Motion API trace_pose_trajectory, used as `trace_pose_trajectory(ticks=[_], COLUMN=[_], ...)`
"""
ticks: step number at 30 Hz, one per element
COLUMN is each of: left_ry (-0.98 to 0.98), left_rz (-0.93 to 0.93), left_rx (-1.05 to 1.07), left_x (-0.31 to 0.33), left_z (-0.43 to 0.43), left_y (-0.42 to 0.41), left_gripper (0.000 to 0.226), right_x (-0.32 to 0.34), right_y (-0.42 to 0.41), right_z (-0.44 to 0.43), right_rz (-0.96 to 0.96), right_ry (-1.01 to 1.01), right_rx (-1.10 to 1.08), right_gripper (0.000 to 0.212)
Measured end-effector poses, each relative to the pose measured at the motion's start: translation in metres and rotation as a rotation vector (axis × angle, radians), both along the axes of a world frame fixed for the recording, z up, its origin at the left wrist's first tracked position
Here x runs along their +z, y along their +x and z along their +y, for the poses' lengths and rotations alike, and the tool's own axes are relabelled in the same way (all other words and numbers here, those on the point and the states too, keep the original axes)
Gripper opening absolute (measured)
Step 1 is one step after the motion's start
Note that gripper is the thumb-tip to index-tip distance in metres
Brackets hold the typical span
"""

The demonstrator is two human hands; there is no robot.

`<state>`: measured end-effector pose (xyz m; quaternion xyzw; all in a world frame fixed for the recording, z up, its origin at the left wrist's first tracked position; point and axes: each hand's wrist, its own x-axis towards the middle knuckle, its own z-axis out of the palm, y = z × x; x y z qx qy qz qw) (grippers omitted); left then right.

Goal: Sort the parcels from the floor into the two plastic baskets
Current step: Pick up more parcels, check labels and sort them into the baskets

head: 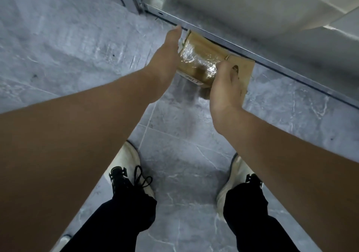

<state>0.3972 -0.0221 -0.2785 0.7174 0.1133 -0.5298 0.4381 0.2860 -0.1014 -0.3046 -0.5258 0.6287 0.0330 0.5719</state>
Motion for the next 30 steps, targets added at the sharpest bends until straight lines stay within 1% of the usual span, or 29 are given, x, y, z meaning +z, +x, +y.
trace_pose_trajectory(ticks=[2,3,4,6,7,10,14,20,22,26,30], left_ry=[0.001,0.000,0.013,0.050,0.048,0.031,-0.015,-0.019,-0.035,-0.064,-0.083], left_rz=[-0.013,-0.022,-0.036,-0.059,-0.073,-0.125,-0.081,-0.128,-0.113,-0.109,-0.102], left_rx=[0.001,0.003,0.013,0.027,0.024,-0.019,-0.005,0.086,0.116,0.127,0.096], left_x=[-0.002,-0.002,0.000,0.011,0.018,0.041,0.075,0.121,0.140,0.184,0.240], left_z=[-0.003,-0.003,-0.002,0.001,0.004,0.014,0.028,0.039,0.040,0.049,0.059], left_y=[-0.002,-0.003,-0.001,0.000,0.001,0.003,0.003,0.004,0.002,0.001,-0.004], left_gripper=[0.065,0.062,0.057,0.055,0.055,0.052,0.051,0.053,0.052,0.049,0.050], right_x=[0.001,0.005,0.009,0.016,0.021,0.039,0.065,0.109,0.126,0.172,0.226], right_y=[0.002,0.003,0.004,0.003,0.001,-0.001,0.000,0.008,0.009,0.004,0.000], right_z=[0.002,0.004,0.007,0.009,0.009,0.010,0.015,0.028,0.030,0.039,0.049], right_rz=[0.005,-0.022,-0.056,-0.088,-0.106,-0.175,-0.244,-0.273,-0.272,-0.257,-0.234], right_ry=[0.032,0.042,0.050,0.062,0.060,0.072,0.121,0.112,0.079,0.058,0.058], right_rx=[-0.052,-0.084,-0.110,-0.139,-0.146,-0.170,-0.185,-0.110,-0.103,-0.053,0.031], right_gripper=[0.028,0.029,0.034,0.056,0.058,0.043,0.036,0.028,0.028,0.038,0.045])
